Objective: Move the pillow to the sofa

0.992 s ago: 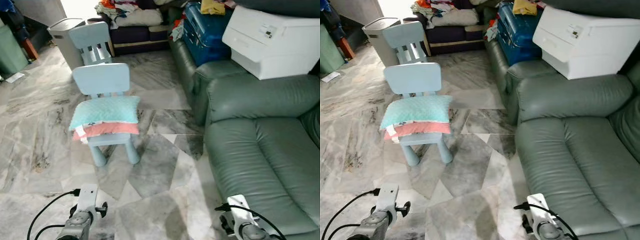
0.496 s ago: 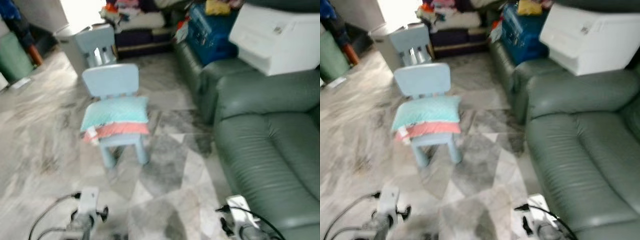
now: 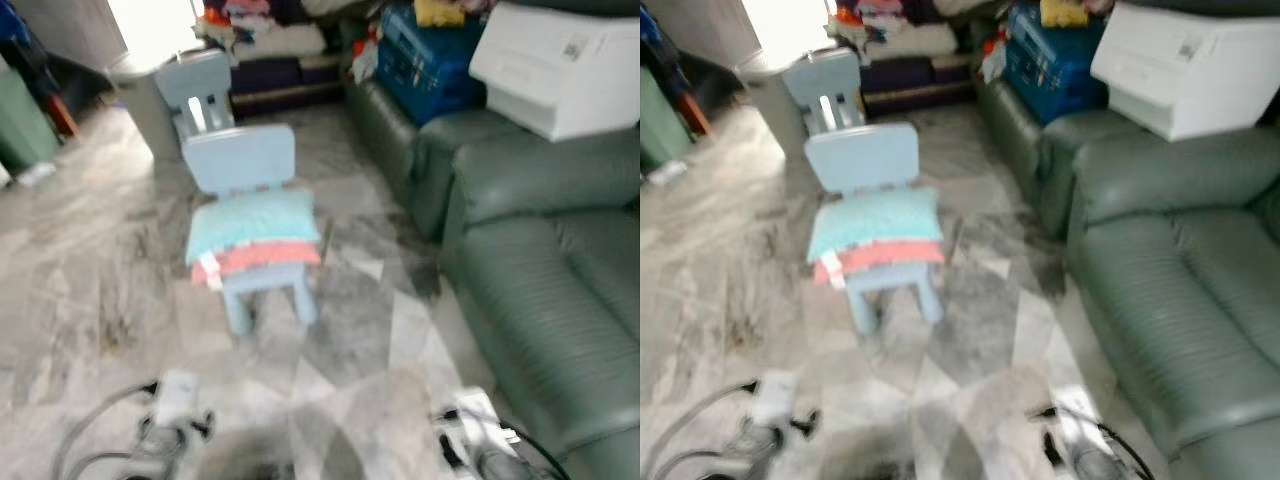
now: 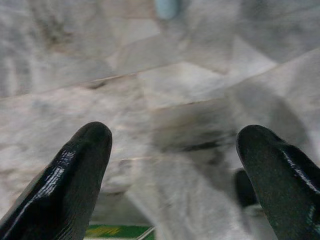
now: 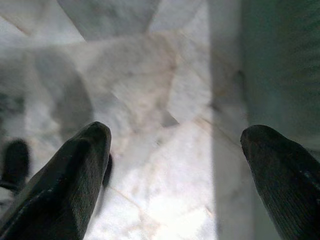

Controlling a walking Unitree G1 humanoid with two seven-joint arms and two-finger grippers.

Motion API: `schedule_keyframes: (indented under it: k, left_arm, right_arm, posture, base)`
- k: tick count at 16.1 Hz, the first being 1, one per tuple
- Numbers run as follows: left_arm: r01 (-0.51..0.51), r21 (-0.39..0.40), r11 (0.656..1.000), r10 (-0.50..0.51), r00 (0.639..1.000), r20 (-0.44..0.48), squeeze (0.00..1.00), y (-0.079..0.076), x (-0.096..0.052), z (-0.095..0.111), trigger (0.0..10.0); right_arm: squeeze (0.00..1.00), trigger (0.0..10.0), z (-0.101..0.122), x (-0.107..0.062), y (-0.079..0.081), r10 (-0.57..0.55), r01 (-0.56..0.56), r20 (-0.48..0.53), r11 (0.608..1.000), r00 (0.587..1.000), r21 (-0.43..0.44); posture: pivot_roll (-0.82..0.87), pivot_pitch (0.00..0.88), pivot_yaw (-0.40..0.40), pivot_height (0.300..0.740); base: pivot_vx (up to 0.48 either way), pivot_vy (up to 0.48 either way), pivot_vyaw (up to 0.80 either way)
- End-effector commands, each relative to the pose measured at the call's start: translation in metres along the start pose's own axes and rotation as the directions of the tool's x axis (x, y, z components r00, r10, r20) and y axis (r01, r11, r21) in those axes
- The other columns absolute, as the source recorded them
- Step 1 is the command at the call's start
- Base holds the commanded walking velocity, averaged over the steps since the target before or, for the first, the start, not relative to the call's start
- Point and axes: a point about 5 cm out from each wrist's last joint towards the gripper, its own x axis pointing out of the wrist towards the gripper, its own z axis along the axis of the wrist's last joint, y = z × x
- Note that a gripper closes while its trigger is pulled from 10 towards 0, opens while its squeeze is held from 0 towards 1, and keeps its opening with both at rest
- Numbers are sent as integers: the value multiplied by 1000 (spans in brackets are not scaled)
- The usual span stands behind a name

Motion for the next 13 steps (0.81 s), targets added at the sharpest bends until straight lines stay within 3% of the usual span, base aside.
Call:
schedule_keyframes:
  k: [1,6,8,10,11,13]
  left_arm:
    - [-23,15,1000,23,1000,4,0,10,0,2,10000]
    - [-15,-47,999,18,998,62,0,8,1,15,10000]
    - [79,-19,997,-75,982,173,0,-1,2,41,10000]
    - [144,22,989,-144,946,291,0,-4,1,68,10000]
    - [174,35,984,-175,929,326,0,-5,0,75,10000]
    - [259,64,964,-260,860,439,0,-8,-7,92,10000]
  right_arm:
    - [0,10000,7,1,6,14,-14,26,1000,1000,9]
    - [0,10000,10,1,5,6,-7,46,1000,999,16]
    - [0,10000,46,5,2,12,-30,190,995,982,94]
    - [0,10000,86,3,0,26,-72,357,991,934,117]
    - [0,10000,95,1,-2,22,-81,400,988,916,130]
    - [0,10000,110,-7,-7,30,-117,515,984,857,136]
  posture:
    - [-182,0,73,740]
    - [-177,0,69,740]
    - [-175,0,68,740]
    - [-174,0,65,740]
    - [-172,0,65,740]
    - [-164,0,66,740]
  base:
    - [0,0,0]
    - [0,0,0]
    - [0,0,0]
    - [0,0,0]
    - [0,0,0]
    - [0,0,0]
